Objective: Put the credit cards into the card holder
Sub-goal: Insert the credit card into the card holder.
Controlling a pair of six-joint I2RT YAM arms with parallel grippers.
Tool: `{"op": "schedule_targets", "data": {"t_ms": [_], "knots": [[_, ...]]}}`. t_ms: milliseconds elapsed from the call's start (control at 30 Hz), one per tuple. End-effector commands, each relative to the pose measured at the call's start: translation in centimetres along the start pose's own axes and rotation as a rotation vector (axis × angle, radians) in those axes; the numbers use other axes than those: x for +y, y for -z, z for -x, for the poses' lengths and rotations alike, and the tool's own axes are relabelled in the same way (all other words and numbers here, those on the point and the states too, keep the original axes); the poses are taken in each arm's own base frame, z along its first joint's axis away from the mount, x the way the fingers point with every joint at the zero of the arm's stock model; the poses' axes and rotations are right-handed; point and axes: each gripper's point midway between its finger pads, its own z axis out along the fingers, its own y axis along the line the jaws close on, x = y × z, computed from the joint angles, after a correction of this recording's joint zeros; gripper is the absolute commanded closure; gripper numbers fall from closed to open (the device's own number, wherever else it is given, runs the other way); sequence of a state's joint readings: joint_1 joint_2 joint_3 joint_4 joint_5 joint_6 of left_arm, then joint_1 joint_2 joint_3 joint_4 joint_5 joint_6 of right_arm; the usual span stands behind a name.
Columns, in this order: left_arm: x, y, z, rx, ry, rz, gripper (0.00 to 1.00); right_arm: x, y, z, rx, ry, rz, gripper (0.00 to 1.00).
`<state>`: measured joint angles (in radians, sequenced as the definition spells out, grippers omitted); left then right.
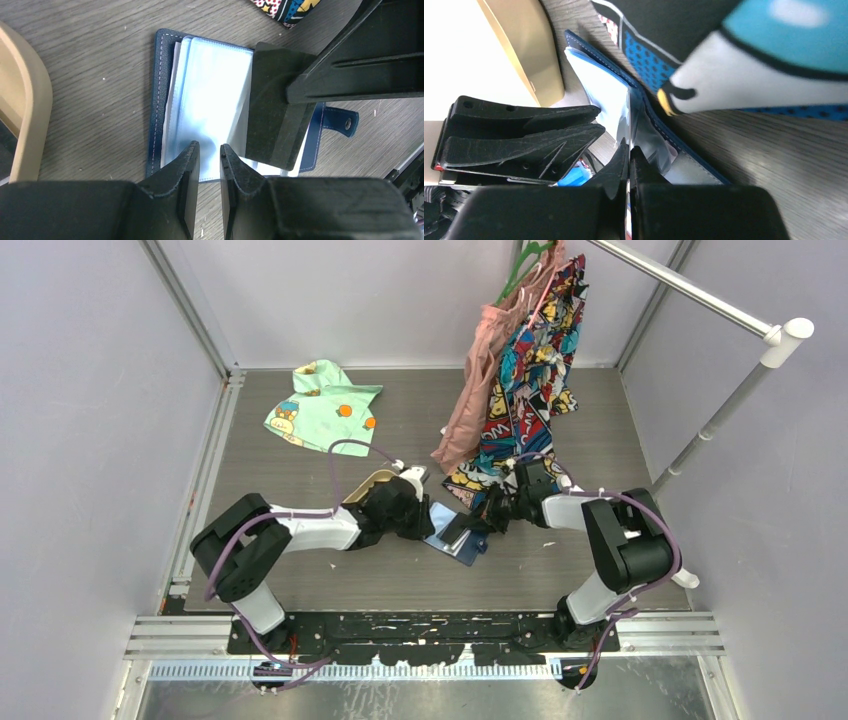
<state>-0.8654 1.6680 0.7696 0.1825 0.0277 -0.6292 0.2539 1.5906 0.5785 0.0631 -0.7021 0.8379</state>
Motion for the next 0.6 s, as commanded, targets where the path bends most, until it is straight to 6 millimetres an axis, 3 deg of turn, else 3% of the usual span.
{"op": "schedule_targets", "data": {"t_ms": [0,300,567], "knots": [[1.0,1.0,-1.5,0.042,0.007,0.03,0.77,0.9,-0.9,-0.8,0.02,0.024,0.027,0.99],[1.0,1.0,-1.4,0.041,0.01,0.032,0.76,0.1,-0.8,-2.1,0.058,0.013,-0.004,0.99],[0.9,1.0,-1.7,0.046,0.006,0.02,0.76,-0.6,-1.5,-1.6,0.054,0.111,0.0,0.99]]}}
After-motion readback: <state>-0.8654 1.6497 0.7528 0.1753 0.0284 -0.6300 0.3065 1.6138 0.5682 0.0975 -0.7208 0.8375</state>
